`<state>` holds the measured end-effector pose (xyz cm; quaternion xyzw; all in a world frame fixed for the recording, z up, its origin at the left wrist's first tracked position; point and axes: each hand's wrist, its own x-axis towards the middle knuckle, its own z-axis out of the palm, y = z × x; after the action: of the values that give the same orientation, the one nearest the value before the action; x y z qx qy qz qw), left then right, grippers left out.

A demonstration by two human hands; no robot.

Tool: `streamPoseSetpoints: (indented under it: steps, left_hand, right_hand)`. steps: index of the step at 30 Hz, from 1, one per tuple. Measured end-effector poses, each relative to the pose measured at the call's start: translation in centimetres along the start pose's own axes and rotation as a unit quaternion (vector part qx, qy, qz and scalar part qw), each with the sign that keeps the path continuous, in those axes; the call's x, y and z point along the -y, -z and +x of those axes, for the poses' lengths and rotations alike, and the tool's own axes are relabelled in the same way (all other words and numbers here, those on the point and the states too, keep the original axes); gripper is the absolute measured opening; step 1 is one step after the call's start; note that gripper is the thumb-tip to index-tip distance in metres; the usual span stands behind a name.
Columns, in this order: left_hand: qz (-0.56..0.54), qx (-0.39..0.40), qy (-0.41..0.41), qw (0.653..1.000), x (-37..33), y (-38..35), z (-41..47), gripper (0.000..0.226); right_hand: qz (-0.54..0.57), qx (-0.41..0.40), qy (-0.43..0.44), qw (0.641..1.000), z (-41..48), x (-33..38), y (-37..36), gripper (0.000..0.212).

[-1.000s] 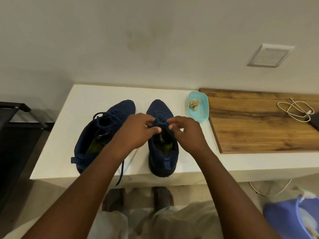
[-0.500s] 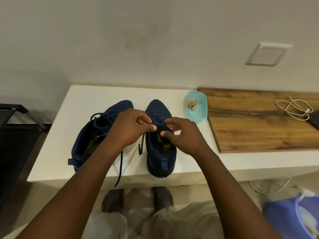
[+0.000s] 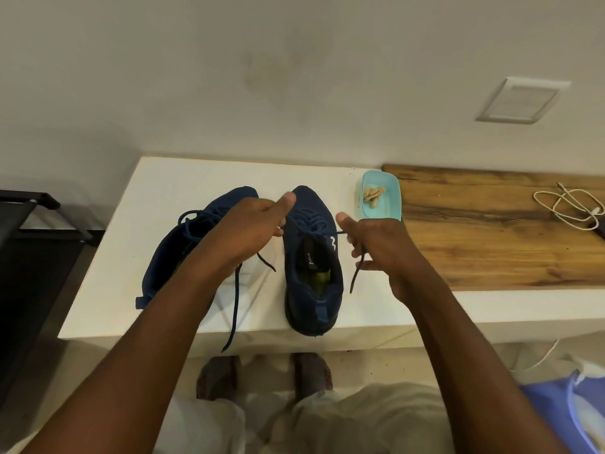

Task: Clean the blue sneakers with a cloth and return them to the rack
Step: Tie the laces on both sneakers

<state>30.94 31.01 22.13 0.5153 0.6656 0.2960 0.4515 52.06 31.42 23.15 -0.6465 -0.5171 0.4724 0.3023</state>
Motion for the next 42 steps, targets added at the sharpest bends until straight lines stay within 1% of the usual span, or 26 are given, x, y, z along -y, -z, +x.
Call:
streamPoseSetpoints:
  steps: [1, 3, 4, 5, 7, 10, 12, 14, 16, 18, 20, 22, 24, 26, 27, 30, 32, 33, 35, 37, 38, 40, 42]
  left_hand:
    - [-0.079, 0.008, 0.018, 0.997, -0.3, -0.1, 0.1, 0.053]
    - [-0.215, 0.037, 0.029, 0.975, -0.7, -0.3, 0.3, 0.046]
    - [-0.261, 0.049, 0.024, 0.964, -0.8, -0.3, 0.3, 0.041]
    - [-0.283, 0.057, 0.015, 0.957, -0.8, -0.4, 0.3, 0.036]
    - [-0.282, 0.060, -0.009, 0.957, -0.6, -0.6, 0.3, 0.027]
    - [-0.267, 0.037, -0.045, 0.962, 0.0, -1.3, 0.6, 0.018]
    - [-0.230, 0.011, -0.077, 0.970, 0.4, -1.8, 0.6, 0.018]
    - [-0.204, -0.018, -0.105, 0.973, 0.7, -2.4, 0.5, 0.017]
    - [-0.202, -0.043, -0.116, 0.972, 0.7, -3.0, 0.3, 0.016]
    - [-0.196, -0.058, -0.126, 0.971, 0.8, -3.4, 0.2, 0.014]
    - [-0.185, -0.073, -0.128, 0.972, 0.8, -3.7, 0.3, 0.021]
    - [-0.186, -0.082, -0.121, 0.972, 1.0, -4.0, 0.4, 0.030]
    - [-0.183, -0.090, -0.125, 0.971, 1.1, -4.1, 0.5, 0.027]
    - [-0.171, -0.088, -0.140, 0.971, 1.4, -4.2, 0.6, 0.022]
    - [-0.172, -0.083, -0.145, 0.971, 1.4, -4.2, 0.6, 0.023]
    - [-0.182, -0.061, -0.131, 0.973, 1.2, -4.3, 0.6, 0.024]
    - [-0.189, -0.030, -0.100, 0.976, 0.7, -4.1, 0.7, 0.017]
    - [-0.192, -0.007, -0.089, 0.977, 0.5, -3.9, 0.7, 0.019]
    - [-0.184, 0.044, -0.091, 0.978, 0.5, -3.3, 0.7, 0.029]
    - [-0.177, 0.074, -0.107, 0.976, 0.5, -3.0, 0.5, 0.029]
    - [-0.176, 0.067, -0.111, 0.976, 0.6, -3.0, 0.4, 0.026]
    - [-0.174, 0.029, -0.110, 0.978, 0.7, -3.1, 0.5, 0.022]
    - [-0.186, 0.017, -0.109, 0.976, 0.7, -3.2, 0.5, 0.019]
  right_hand:
    - [0.056, 0.001, -0.018, 0.998, -0.1, 0.3, 0.0, 0.031]
    - [0.130, 0.017, -0.027, 0.991, -0.3, 0.7, -0.2, 0.025]
    - [0.160, 0.028, -0.019, 0.987, -0.3, 0.8, -0.3, 0.022]
    - [0.185, 0.039, -0.008, 0.982, -0.4, 0.8, -0.4, 0.020]
    - [0.197, 0.055, 0.025, 0.979, -0.4, 0.7, -0.6, 0.021]
    - [0.167, 0.063, 0.071, 0.981, -0.3, 0.3, -1.4, 0.014]
    - [0.157, 0.044, 0.096, 0.982, 0.0, -0.1, -2.0, 0.014]
    - [0.158, 0.025, 0.115, 0.980, 0.2, -0.4, -2.5, 0.019]
    - [0.152, 0.020, 0.130, 0.980, 0.4, -0.6, -2.7, 0.028]
    - [0.119, 0.017, 0.149, 0.982, 0.4, -0.8, -2.9, 0.033]
    - [0.094, 0.007, 0.165, 0.982, 0.5, -0.9, -3.1, 0.030]
    - [0.089, -0.011, 0.174, 0.981, 0.5, -0.9, -3.5, 0.022]
    - [0.092, -0.024, 0.178, 0.979, 0.5, -0.8, -3.7, 0.017]
    - [0.084, -0.032, 0.186, 0.978, 0.5, -0.7, -3.8, 0.020]
    - [0.080, -0.035, 0.191, 0.978, 0.4, -0.7, -3.7, 0.019]
    - [0.065, -0.030, 0.215, 0.974, 0.4, -0.7, -3.5, 0.011]
    - [0.039, -0.028, 0.220, 0.974, 0.5, -0.9, -3.6, 0.011]
    - [0.023, -0.034, 0.216, 0.975, 0.7, -1.1, -3.6, 0.011]
    - [0.001, -0.050, 0.210, 0.976, 1.0, -1.3, -3.7, 0.010]
    - [0.003, -0.063, 0.203, 0.977, 1.0, -1.4, -3.8, 0.011]
    - [0.012, -0.070, 0.197, 0.978, 0.9, -1.2, -3.9, 0.015]
    - [0.038, -0.074, 0.173, 0.981, 0.7, -1.0, -3.9, 0.026]
    - [0.066, -0.051, 0.147, 0.986, 0.5, -0.8, -3.6, 0.024]
